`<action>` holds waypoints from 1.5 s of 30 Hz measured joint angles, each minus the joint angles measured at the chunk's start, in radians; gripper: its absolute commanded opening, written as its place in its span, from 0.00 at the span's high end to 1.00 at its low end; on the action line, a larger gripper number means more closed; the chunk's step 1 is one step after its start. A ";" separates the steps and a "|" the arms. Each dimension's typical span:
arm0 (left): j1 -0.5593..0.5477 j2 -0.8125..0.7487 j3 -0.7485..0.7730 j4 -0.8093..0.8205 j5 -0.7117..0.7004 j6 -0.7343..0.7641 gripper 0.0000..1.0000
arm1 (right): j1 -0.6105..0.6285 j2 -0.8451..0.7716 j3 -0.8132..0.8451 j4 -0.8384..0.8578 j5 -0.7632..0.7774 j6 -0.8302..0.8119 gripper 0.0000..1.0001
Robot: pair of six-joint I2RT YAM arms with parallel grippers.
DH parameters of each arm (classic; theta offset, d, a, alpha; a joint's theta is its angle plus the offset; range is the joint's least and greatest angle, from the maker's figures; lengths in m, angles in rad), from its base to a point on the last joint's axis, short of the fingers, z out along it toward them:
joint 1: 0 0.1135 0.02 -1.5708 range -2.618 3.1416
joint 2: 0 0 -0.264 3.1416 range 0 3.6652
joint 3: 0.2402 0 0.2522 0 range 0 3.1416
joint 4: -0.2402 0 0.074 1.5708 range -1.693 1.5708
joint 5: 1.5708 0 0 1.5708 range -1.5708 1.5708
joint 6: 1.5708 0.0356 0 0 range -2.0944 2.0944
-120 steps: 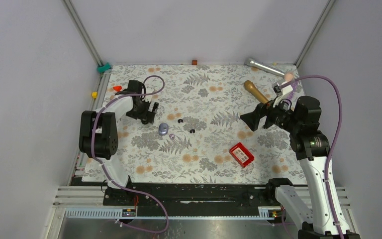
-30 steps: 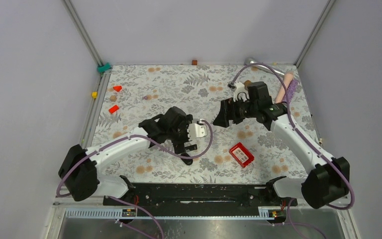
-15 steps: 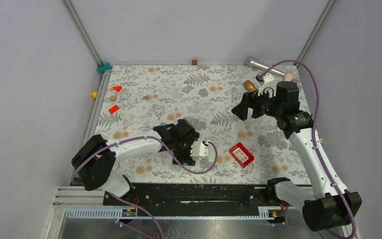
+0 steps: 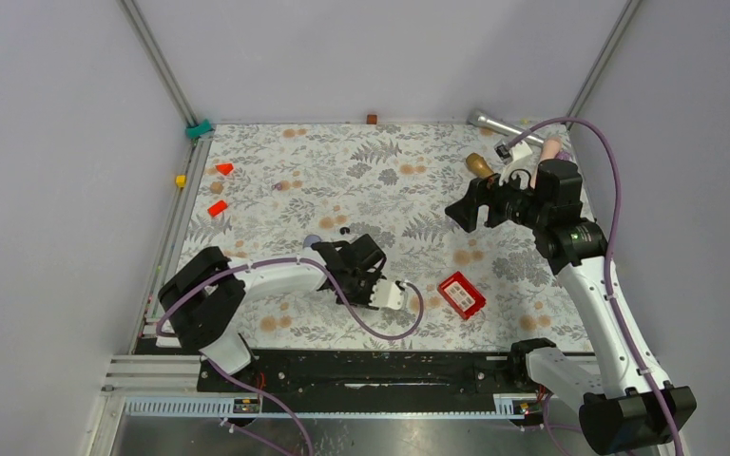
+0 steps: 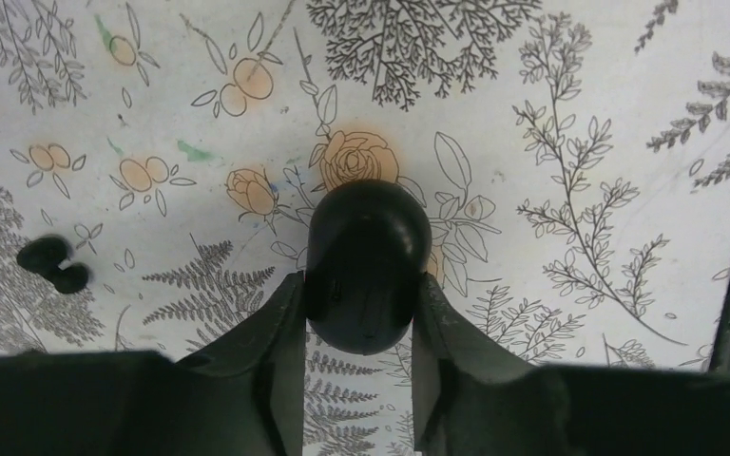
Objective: Insert the wireless bluetooth earbuds into the charging case
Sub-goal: Pick up the charging case from the center of the board, then pass from the left arm to the right
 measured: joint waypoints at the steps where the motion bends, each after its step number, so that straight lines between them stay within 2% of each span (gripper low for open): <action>1: 0.000 0.002 0.002 0.000 0.000 -0.005 0.86 | -0.001 0.000 -0.001 0.000 -0.004 0.000 0.07; 6: 0.000 0.010 0.025 -0.028 0.006 -0.022 0.99 | -0.002 -0.013 -0.008 0.000 -0.053 -0.051 0.07; 9: 0.014 0.032 0.080 -0.094 0.051 -0.037 0.99 | -0.002 -0.072 -0.024 -0.004 -0.121 -0.150 0.11; 14: 0.093 0.104 0.290 -0.257 0.230 -0.066 0.99 | 0.002 -0.189 0.003 -0.135 -0.273 -0.433 0.13; 17: 0.155 0.149 0.438 -0.326 0.354 -0.088 0.99 | 0.005 -0.208 0.023 -0.209 -0.327 -0.586 0.16; 21: 0.211 0.203 0.563 -0.424 0.489 -0.111 1.00 | 0.007 -0.208 0.023 -0.365 -0.394 -0.840 0.20; 25: 0.234 0.308 0.688 -0.564 0.629 -0.119 1.00 | 0.012 -0.212 -0.008 -0.486 -0.469 -1.066 0.19; 28: 0.242 0.403 0.770 -0.671 0.737 -0.101 1.00 | 0.041 -0.216 -0.064 -0.509 -0.508 -1.180 0.16; 34: 0.244 0.513 0.828 -0.840 0.888 -0.056 1.00 | 0.183 -0.190 -0.170 -0.435 -0.487 -1.252 0.21; 45: 0.245 0.529 0.835 -0.910 0.983 -0.051 1.00 | 0.406 -0.066 -0.342 -0.034 -0.291 -1.088 0.26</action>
